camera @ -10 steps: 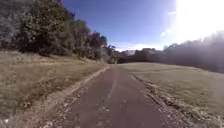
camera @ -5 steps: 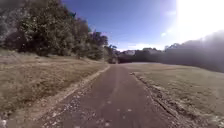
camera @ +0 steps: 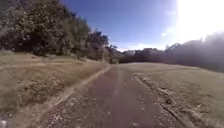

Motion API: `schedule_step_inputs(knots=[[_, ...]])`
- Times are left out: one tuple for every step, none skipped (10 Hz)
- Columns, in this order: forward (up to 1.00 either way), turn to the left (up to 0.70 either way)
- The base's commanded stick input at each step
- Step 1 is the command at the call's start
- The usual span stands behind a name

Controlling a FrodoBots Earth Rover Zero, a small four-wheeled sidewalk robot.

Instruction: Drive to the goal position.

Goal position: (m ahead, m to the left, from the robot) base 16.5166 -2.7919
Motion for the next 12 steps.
schedule_step_inputs(knots=[[0.60, 0.00], [0.60, 0.00], [0.60, 0.00], [0.60, 0.00], [0.60, 0.00], [0.60, 0.00], [0.60, 0.00], [0.60, -0.05], [0.60, -0.10], [0.60, -0.14], [0.60, -0.15], [0.60, -0.15]])
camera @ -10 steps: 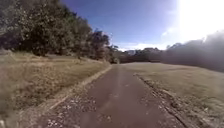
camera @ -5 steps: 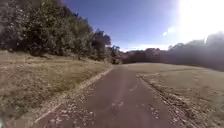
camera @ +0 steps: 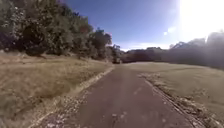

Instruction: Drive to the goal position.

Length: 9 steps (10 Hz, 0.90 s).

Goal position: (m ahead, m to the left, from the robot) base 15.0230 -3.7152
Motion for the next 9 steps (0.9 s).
schedule_step_inputs(knots=[[0.60, -0.15], [0.60, -0.15], [0.60, -0.15], [0.60, -0.15], [0.60, -0.15], [0.60, -0.03], [0.60, -0.01], [0.60, 0.00], [0.60, 0.00]])
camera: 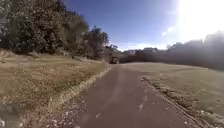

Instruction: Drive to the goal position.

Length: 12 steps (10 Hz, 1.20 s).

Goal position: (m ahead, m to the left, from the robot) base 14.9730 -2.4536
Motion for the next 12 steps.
schedule_step_inputs(knots=[[0.60, 0.00], [0.60, 0.00], [0.60, 0.00], [0.60, 0.00], [0.60, 0.00], [0.60, 0.00], [0.60, 0.00], [0.60, 0.00], [0.60, 0.00], [0.60, 0.00], [0.60, -0.08], [0.60, -0.12]])
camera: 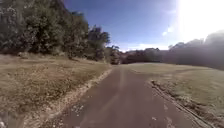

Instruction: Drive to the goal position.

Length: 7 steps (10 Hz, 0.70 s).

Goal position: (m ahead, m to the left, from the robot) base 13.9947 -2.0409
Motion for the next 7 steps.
schedule_step_inputs(knots=[[0.60, -0.15], [0.60, -0.15], [0.60, -0.15], [0.60, -0.15], [0.60, -0.15], [0.60, -0.15], [0.60, -0.15]])
